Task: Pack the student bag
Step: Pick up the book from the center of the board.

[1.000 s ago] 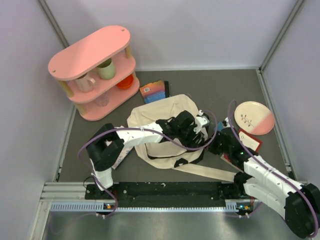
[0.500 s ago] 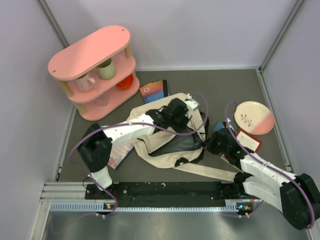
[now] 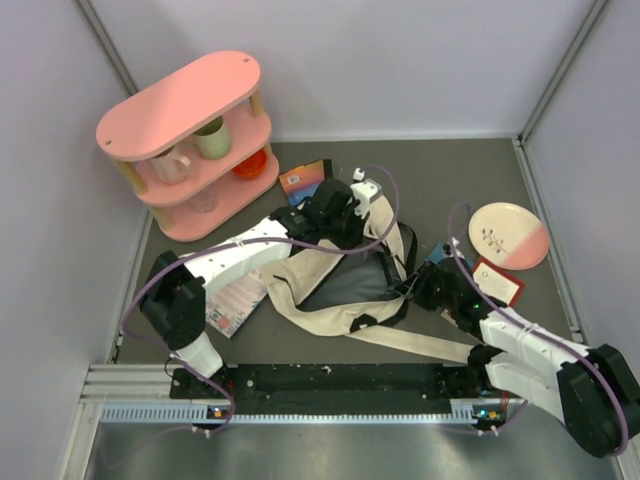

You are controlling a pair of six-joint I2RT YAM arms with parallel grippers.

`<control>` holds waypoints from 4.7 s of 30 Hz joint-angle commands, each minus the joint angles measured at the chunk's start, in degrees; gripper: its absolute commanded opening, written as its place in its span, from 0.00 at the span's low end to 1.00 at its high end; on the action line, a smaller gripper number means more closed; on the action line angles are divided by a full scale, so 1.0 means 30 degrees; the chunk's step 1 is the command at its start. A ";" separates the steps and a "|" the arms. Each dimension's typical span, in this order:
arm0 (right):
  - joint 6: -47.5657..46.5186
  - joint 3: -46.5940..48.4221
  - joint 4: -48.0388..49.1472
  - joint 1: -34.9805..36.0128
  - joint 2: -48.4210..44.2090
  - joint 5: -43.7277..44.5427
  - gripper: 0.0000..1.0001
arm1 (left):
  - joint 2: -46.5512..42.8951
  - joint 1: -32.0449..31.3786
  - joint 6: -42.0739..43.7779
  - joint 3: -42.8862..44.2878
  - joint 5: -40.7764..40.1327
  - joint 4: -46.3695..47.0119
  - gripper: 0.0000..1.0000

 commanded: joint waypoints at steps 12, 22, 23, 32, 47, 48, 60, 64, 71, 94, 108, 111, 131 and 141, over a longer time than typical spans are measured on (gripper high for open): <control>-0.1578 0.6529 -1.1924 -0.0754 -0.4864 0.8237 0.92 | -0.0837 0.0413 -0.1215 0.0337 0.2871 0.1790 0.99; -0.3246 0.8083 -1.4065 -0.9656 -0.4277 0.4170 0.99 | -0.1632 0.0267 -0.2938 -0.0016 0.4627 0.4627 0.99; -0.3276 0.8230 -1.4765 -1.0097 -0.4364 0.4315 0.99 | -0.1427 0.0238 -0.3322 0.0071 0.5935 0.5184 0.99; -0.1199 0.7442 -1.8373 -1.4523 -0.4774 0.6777 0.99 | 0.4484 -0.2339 -0.4790 0.4435 0.7999 0.6098 0.99; -0.1341 0.3808 -1.4658 -1.5229 -0.2494 0.4114 0.99 | 0.8155 -0.3864 -0.7133 0.4526 0.9670 0.8820 0.99; -0.1923 0.3691 -1.4336 -1.5258 -0.2345 0.3387 0.99 | 0.8213 -0.3893 -0.7163 0.4496 0.9669 0.8822 0.99; -0.5384 0.1406 -1.0057 -1.5229 -0.2285 -0.4318 0.91 | 0.9792 -0.3864 -0.5524 0.6538 0.7767 0.5780 0.99; -0.5415 0.1229 -0.9762 -1.5229 -0.2197 -0.4826 0.91 | 1.0819 -0.3806 -0.5522 0.7600 0.6100 0.3962 0.99; -0.4713 0.1434 -1.0084 -1.5229 -0.2255 -0.3508 0.94 | 1.1407 -0.3425 -0.4792 0.9150 0.4515 0.3168 0.99; -0.3306 0.1815 -0.8740 -1.5229 -0.1907 -0.2038 0.94 | 1.4248 -0.2897 -0.5639 1.0589 0.8553 0.3518 0.98; -0.3657 0.1142 -0.6832 -1.5258 -0.0466 -0.4090 0.79 | 1.4249 -0.2927 -0.7482 0.9857 1.3448 0.6416 0.75; -0.3628 0.0849 -0.6862 -1.5258 -0.1227 -0.4325 0.78 | 1.4278 -0.2927 -0.8418 0.9886 1.4062 0.7757 0.65; -0.3598 0.1081 -0.8177 -1.5229 -0.2634 -0.3858 0.80 | 1.3664 -0.2604 -0.8307 1.0032 1.1923 0.5717 0.00; -0.4506 0.6000 -1.3449 -1.5229 -0.6470 -0.1718 0.96 | 0.9594 -0.2429 -0.7633 1.0531 1.1780 0.5250 0.00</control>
